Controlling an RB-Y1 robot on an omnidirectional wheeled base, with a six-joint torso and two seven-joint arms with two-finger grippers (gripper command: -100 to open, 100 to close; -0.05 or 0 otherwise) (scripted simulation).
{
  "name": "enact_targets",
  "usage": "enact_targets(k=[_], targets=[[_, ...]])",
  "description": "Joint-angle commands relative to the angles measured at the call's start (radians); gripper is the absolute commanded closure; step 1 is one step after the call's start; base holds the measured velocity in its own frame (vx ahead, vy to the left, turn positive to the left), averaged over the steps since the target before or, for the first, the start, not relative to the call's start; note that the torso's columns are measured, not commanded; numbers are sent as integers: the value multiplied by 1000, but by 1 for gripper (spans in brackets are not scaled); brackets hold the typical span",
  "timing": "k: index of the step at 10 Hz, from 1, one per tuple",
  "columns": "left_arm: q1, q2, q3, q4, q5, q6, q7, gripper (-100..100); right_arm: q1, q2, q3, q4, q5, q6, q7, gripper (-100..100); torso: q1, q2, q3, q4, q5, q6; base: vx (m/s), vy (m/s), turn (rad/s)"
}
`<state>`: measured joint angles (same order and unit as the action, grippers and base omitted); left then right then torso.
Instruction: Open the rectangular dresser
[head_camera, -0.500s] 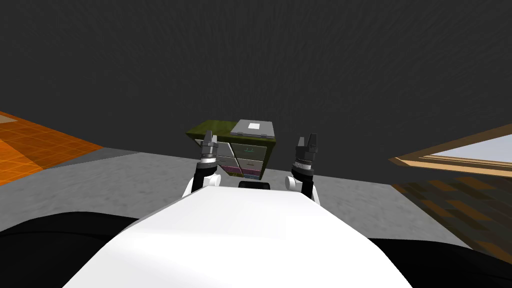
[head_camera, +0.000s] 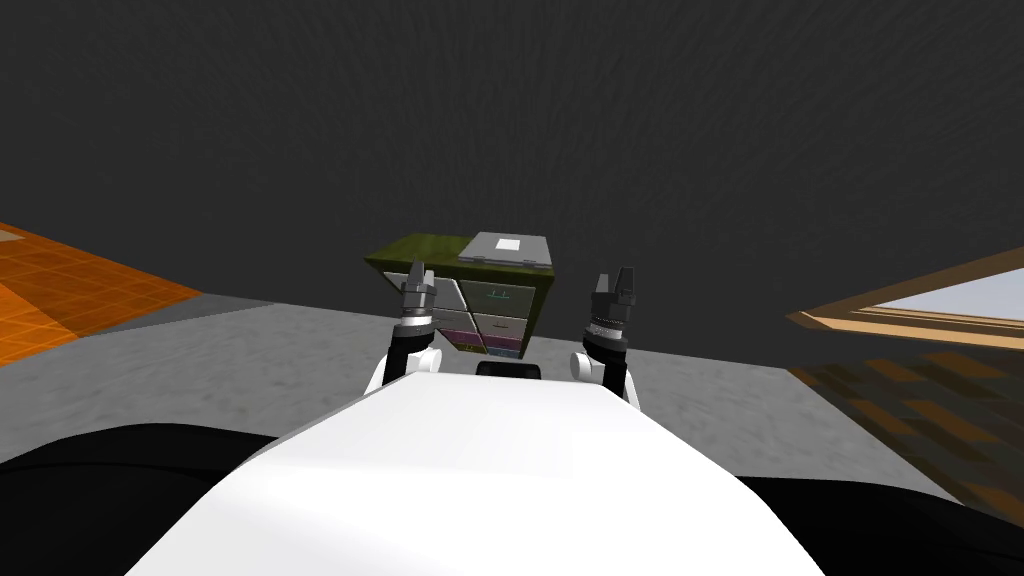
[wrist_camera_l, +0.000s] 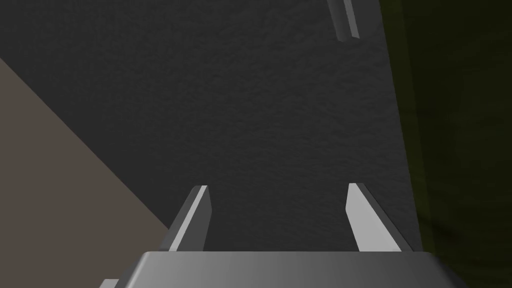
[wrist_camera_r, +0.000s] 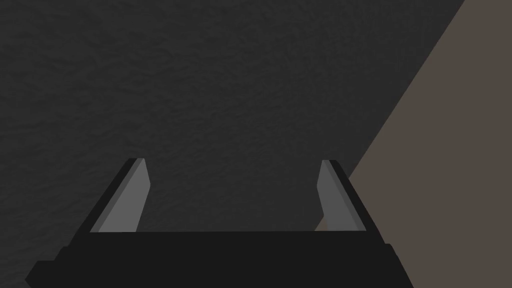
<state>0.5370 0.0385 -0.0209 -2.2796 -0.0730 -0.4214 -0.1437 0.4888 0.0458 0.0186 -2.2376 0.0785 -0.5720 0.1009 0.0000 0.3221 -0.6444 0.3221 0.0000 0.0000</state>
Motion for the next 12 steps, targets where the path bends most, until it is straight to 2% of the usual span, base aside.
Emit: enact_targets(k=[1,4,5,6,8,12], targets=[[0,0,0,0,0,0,0,0,0,0,0,0,0,0,0,0,0,74,-147,74,0,0,0,0,0],[0,0,0,0,0,0,0,0,0,0,0,0,0,0,0,0,0,296,-590,295,0,0,0,0,0],[1,31,0,-4,1,17,1,-100,0,0,0,0,0,0,0,0,0,369,-738,369,0,0,5,-20,-12],[2,54,-1,-8,3,41,2,-100,0,0,0,0,0,0,0,0,-1,403,-807,402,0,0,2,-57,-22],[5,78,-2,-19,7,88,4,-100,0,0,0,0,0,0,0,0,-1,415,-830,415,-1,0,-9,-62,-23],[13,97,-5,-45,12,160,7,-100,0,0,0,0,0,0,0,0,0,416,-832,416,0,0,-7,-74,-18]])
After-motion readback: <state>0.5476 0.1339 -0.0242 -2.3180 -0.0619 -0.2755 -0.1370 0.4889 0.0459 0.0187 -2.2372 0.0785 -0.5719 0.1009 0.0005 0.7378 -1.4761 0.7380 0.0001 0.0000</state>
